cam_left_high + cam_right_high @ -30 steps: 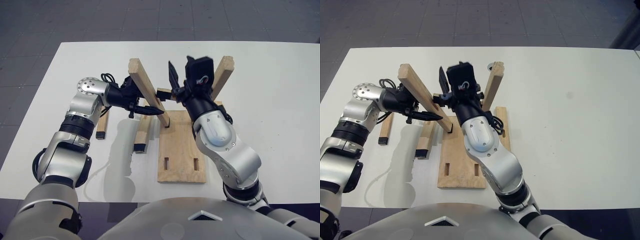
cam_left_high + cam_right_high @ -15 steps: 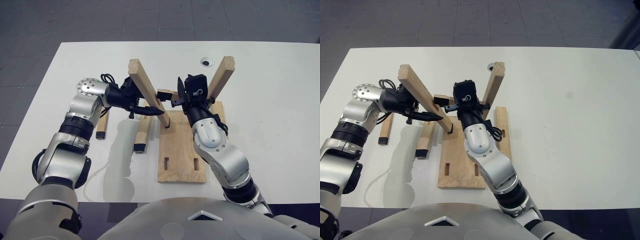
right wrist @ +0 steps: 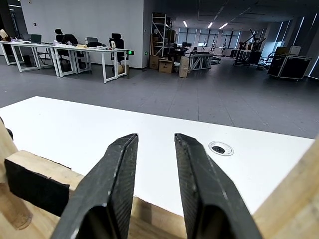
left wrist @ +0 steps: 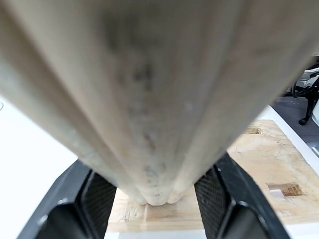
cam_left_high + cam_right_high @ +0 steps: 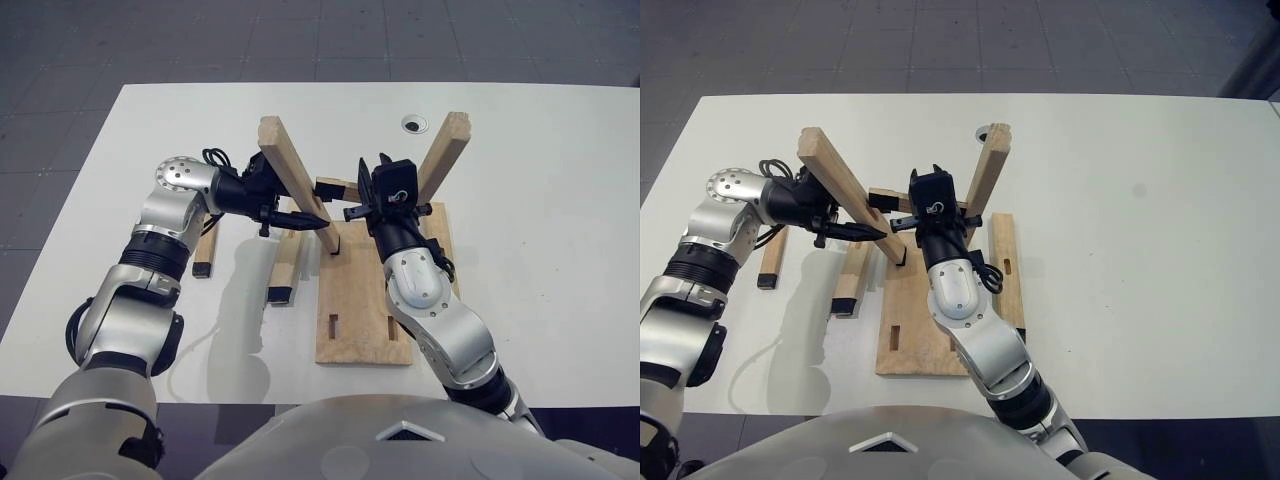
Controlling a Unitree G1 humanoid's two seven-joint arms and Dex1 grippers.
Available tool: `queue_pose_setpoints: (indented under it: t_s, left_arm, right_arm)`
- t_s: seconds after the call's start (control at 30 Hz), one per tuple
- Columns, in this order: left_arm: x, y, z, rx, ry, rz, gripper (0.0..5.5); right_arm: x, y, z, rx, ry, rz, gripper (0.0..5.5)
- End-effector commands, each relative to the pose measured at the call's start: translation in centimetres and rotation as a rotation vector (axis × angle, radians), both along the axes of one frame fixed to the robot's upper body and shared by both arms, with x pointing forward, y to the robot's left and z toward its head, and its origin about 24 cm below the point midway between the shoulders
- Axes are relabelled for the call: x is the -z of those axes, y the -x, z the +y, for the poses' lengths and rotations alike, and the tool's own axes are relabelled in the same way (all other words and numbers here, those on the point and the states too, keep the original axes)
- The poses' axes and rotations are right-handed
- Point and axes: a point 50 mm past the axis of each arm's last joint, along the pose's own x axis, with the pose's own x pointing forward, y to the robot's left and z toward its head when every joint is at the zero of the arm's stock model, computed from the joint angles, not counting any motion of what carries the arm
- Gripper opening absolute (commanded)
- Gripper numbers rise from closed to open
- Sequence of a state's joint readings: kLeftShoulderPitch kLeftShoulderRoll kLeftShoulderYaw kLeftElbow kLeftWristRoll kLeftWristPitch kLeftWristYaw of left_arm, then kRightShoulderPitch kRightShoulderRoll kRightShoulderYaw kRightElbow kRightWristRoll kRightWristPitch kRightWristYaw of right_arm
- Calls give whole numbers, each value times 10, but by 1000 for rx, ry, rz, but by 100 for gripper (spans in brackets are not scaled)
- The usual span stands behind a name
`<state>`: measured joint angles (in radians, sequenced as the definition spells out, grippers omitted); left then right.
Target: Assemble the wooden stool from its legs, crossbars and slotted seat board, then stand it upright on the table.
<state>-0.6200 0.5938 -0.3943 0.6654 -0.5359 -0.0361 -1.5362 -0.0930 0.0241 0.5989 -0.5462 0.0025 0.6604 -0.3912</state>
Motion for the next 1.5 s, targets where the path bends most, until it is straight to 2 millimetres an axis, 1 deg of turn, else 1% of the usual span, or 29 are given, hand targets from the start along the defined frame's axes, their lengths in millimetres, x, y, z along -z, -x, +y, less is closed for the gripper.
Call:
queue_pose_setpoints:
  t_s: [0.03,0.17,0.23,0.37,0.57,0.6,0.63,0.73,0.83,0.9,0.93,1.0,1.03,1.07,1.1,1.13,1.17,1.2,1.3,1.4,1.5]
  left_arm:
    - [127,87,15,27,-416,606,205]
    - [131,94,15,38,-421,665,205]
    - [132,95,15,32,-416,673,205]
    - [134,96,13,19,-404,663,205]
    - [135,97,13,20,-401,660,205]
    - [136,98,13,19,-402,661,205]
    - [136,98,13,19,-403,662,205]
    - [137,99,13,17,-399,660,205]
    - [137,99,13,15,-398,660,205]
    - [137,100,13,18,-399,662,205]
    - [137,101,13,18,-399,663,205]
    - [138,102,13,16,-402,666,205]
    - [138,101,13,16,-403,667,205]
    - [139,101,12,16,-404,670,205]
    - [139,101,12,15,-405,672,205]
    - [139,101,11,13,-405,674,205]
    - [139,101,10,11,-404,676,205]
    - [139,101,10,8,-402,677,205]
    - [140,100,9,1,-397,677,205]
    - [140,99,7,-3,-395,672,205]
    - [140,98,7,-7,-395,669,205]
  right_arm:
    - [12,19,24,-107,-18,152,134]
    - [8,18,23,-103,-27,143,134]
    - [2,18,24,-113,-44,115,134]
    - [-29,15,19,-124,-117,-21,134]
    - [-50,9,11,-111,-135,-115,134]
    - [-56,8,10,-110,-138,-143,134]
    - [-67,5,6,-101,-142,-190,134]
    - [-97,-6,-12,-39,-167,-319,134]
    - [-117,-16,-26,21,-201,-389,134]
    - [-125,-18,-32,48,-234,-414,134]
    - [-121,-21,-33,54,-240,-386,134]
    - [-87,-30,-30,71,-245,-200,134]
    - [-62,-30,-28,81,-241,-80,134]
    - [-36,-26,-24,76,-233,37,134]
    - [-10,-16,-16,53,-220,157,134]
    - [9,-5,-10,27,-208,244,134]
    - [23,7,-4,4,-198,307,134]
    - [33,16,0,-15,-191,351,134]
    - [45,29,1,-30,-187,408,134]
    - [46,36,-1,-36,-191,434,134]
    - [45,37,-1,-36,-198,435,134]
